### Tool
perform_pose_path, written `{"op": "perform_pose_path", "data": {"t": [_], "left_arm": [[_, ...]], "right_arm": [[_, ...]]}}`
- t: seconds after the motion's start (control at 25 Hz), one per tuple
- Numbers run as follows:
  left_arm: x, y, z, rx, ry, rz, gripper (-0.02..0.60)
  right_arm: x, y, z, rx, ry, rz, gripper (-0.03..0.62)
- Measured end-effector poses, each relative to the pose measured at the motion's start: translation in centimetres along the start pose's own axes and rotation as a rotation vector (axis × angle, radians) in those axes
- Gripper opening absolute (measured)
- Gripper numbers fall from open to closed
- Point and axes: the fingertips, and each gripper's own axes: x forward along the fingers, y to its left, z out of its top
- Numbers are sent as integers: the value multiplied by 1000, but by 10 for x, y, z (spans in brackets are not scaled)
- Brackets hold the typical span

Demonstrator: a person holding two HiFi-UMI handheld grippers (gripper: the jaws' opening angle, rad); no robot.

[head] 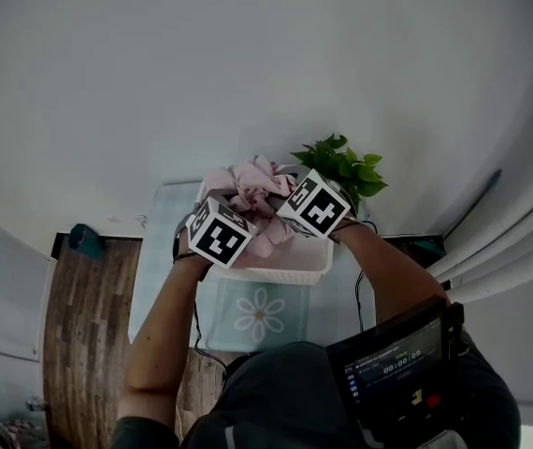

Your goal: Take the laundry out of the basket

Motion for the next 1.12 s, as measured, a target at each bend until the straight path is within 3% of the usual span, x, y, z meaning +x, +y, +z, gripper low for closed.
{"op": "perform_pose_path", "data": {"t": [0.36,0.6,0.84,1.12], "left_arm": [[-97,4,55,64,-90,222,132],[-178,-4,81,46,-124,383,132],[-259,5,61,56,-98,525,132],[-335,14,-8,7,-8,655,132]], "right_arm": [[-78,10,79,-74,-222,-42,126],[-136,35,137,-156,-361,-8,126],[-155,89,198,-211,-479,43,124],[-139,179,247,-238,-574,176,124]]}}
